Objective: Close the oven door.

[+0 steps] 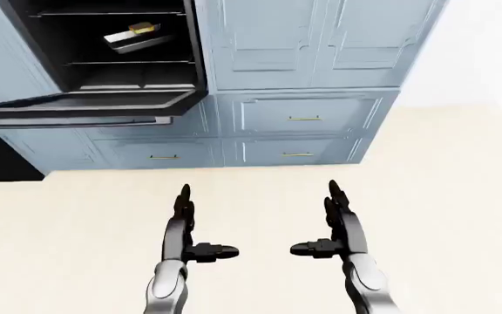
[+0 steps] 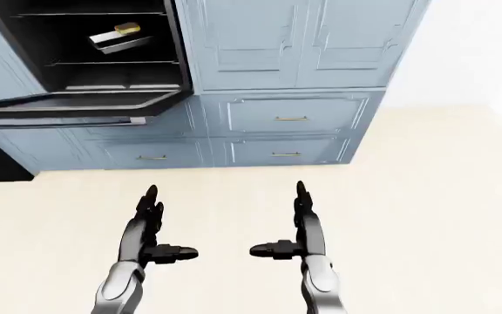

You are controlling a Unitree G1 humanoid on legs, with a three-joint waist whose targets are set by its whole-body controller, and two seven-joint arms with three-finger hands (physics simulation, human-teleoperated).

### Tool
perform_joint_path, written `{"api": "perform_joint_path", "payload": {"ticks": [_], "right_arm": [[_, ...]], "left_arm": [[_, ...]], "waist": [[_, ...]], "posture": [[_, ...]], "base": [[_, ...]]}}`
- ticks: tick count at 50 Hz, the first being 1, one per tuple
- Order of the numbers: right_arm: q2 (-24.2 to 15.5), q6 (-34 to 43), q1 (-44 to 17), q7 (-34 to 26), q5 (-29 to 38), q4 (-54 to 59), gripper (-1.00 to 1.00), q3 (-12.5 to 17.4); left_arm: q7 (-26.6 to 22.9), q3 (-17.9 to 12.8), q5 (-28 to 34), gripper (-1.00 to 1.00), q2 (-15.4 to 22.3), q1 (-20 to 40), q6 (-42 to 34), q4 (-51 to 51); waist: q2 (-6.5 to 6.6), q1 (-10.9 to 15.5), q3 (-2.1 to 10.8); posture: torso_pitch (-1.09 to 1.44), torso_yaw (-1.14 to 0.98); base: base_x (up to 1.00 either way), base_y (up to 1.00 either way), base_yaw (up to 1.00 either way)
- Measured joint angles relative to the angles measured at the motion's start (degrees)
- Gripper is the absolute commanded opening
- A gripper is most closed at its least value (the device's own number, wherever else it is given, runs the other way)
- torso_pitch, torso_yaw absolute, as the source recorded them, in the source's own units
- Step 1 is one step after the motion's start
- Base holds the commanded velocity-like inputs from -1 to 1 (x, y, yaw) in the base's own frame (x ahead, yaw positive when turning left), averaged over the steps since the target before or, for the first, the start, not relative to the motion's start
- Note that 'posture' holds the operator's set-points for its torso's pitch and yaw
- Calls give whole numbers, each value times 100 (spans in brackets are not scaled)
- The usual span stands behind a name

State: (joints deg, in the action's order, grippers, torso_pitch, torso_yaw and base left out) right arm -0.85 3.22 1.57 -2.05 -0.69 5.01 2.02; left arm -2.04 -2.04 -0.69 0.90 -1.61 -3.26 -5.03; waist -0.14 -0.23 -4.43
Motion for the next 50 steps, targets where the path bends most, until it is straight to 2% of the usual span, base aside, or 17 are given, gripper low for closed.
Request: {"api": "perform_joint_path", "payload": {"ticks": [1,3,5,8,11,14,18,20,22,24,26,30,33,36,40,44,50], "right_arm": [[-8,-10,-9,-11,-11,-80,100,-4],[-24,-139,-133,-19,-34,-280,100,31],[7,-255,-158,-22,-76,-267,100,36],[-11,-215,-87,-33,-165,-177,100,66],[-89,-187,-111,-48,-187,-102,100,136],[-232,-243,-181,-139,-223,-6,100,363],[-372,-550,-310,-163,-256,397,100,707],[-424,-767,-402,-109,-359,743,100,859],[-509,-1037,-429,-97,-387,1160,100,890],[-567,-1310,-462,-107,-332,1635,100,870],[-588,-1440,-566,-290,-559,2226,100,945],[-821,-2577,-1069,-583,-816,4713,100,1031],[-855,-3230,-1156,-678,-954,5836,100,958],[-850,-3687,-1329,-796,-1035,6566,100,863],[-855,-4048,-1418,-947,-1133,7016,100,867],[-867,-4083,-1403,-936,-1173,7033,100,818],[-853,-4052,-1388,-1034,-1154,7010,100,792]], "left_arm": [[3,-17,-11,100,3,-2,46,89],[98,-57,78,100,42,148,328,254],[177,-166,106,100,79,243,501,230],[179,-324,-39,100,130,229,448,97],[67,-333,-108,100,204,219,282,13],[-164,-358,-67,100,319,196,159,-44],[-416,-745,-38,100,532,256,387,-481],[-495,-984,-202,100,560,293,616,-896],[-595,-1079,-453,100,571,292,733,-1212],[-699,-1062,-627,100,594,333,923,-1627],[-816,-1036,-755,100,635,513,1286,-2396],[-1015,-1046,-949,100,821,1078,2360,-4878],[-1062,-968,-1113,100,867,1201,2949,-5820],[-996,-813,-982,100,920,1422,3665,-6742],[-975,-839,-1048,100,920,1458,3995,-7030],[-851,-875,-1054,100,929,1501,4176,-7126],[-1014,-889,-1158,100,843,1490,4209,-7171]], "waist": [[-23,-9,57],[-25,35,339],[-62,37,229],[-34,41,320],[-4,50,315],[2,51,332],[-8,26,381],[-5,29,403],[-9,43,415],[-11,47,408],[-11,49,404],[-17,25,393],[-24,6,322],[-16,-13,298],[-16,-14,328],[-14,-10,346],[-17,-10,327]], "posture": [[0,0],[0,0],[0,0],[0,0],[0,0],[0,0],[0,0],[0,0],[0,0],[0,0],[0,0],[0,0],[0,0],[0,0],[0,0],[0,0],[0,0]], "base": [[0,0,0],[0,0,0],[0,0,0],[0,0,0],[0,0,0],[0,0,0],[0,0,0],[0,0,0],[0,0,0],[0,0,0],[0,0,0],[0,0,0],[0,0,0],[0,0,0],[0,0,0],[0,0,0],[1,0,0]]}}
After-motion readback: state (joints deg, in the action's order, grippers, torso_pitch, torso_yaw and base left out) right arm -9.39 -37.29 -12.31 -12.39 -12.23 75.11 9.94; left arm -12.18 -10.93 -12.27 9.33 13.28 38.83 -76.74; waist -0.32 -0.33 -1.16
